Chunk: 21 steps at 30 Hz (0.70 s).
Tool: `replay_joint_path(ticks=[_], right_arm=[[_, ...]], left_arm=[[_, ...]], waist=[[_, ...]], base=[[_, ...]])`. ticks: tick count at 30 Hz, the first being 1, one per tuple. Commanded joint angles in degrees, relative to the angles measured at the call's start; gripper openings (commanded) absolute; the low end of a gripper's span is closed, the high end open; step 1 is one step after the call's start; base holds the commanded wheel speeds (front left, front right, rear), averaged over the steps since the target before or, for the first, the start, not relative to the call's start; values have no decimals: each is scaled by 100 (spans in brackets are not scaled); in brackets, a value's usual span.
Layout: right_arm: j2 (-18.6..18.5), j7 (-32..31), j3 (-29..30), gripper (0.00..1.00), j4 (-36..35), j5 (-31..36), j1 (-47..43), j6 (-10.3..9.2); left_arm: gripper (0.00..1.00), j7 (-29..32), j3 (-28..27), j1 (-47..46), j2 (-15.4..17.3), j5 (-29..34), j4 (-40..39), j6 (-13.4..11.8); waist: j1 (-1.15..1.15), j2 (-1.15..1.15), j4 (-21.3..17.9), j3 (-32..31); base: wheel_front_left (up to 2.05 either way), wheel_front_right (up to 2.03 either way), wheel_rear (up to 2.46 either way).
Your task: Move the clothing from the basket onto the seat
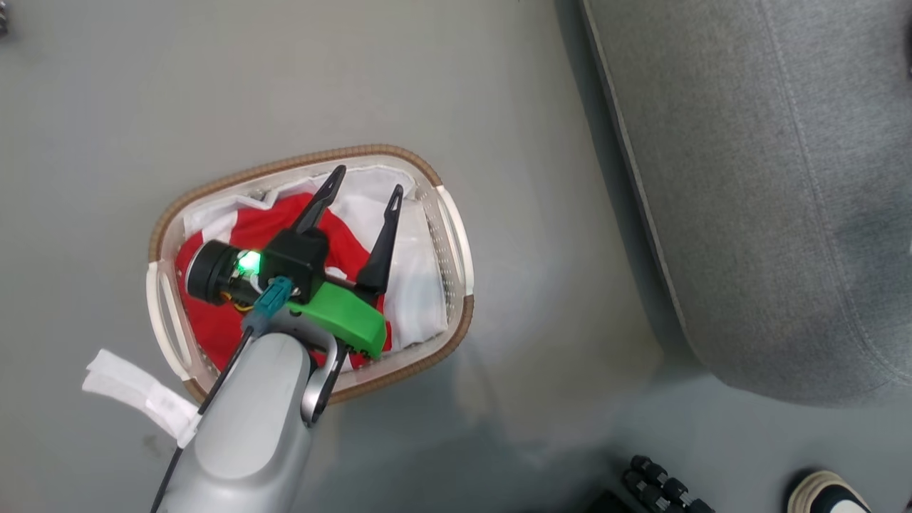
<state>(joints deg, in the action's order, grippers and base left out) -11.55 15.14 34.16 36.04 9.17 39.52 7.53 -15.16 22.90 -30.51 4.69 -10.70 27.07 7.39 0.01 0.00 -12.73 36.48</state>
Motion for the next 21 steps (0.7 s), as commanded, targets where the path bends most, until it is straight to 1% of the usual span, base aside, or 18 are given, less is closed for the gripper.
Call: replay_joint_path(ticks=[1, 6, 11, 17, 21], right_arm=[[43, 3, -44, 100, -140, -83, -242, -8], [219, 2, -315, 100, -557, -328, -913, -7], [400, 2, -829, 100, -913, -525, -1356, -8], [569, 2, -1585, 100, -1099, -693, -1599, -7], [634, 2, -2092, 100, -1121, -764, -1643, -8]], left_arm=[[100, 1, -91, 119, 1, 29, -27, -27], [100, 1, -424, 477, -78, 59, -108, -78], [100, 1, -775, 857, -122, 83, -208, -141], [100, 1, -1125, 1274, -157, 133, -273, -208], [100, 1, -1346, 1482, -170, 148, -344, -309]], waist=[[-1, 0, 72, -344], [-1, 0, 243, -821], [-1, 0, 511, -1259], [-1, 0, 917, -1705], [-1, 0, 1191, -1917]], base=[[0, 0, 0], [0, 0, 0], [0, 0, 0], [0, 0, 0], [0, 0, 0]])
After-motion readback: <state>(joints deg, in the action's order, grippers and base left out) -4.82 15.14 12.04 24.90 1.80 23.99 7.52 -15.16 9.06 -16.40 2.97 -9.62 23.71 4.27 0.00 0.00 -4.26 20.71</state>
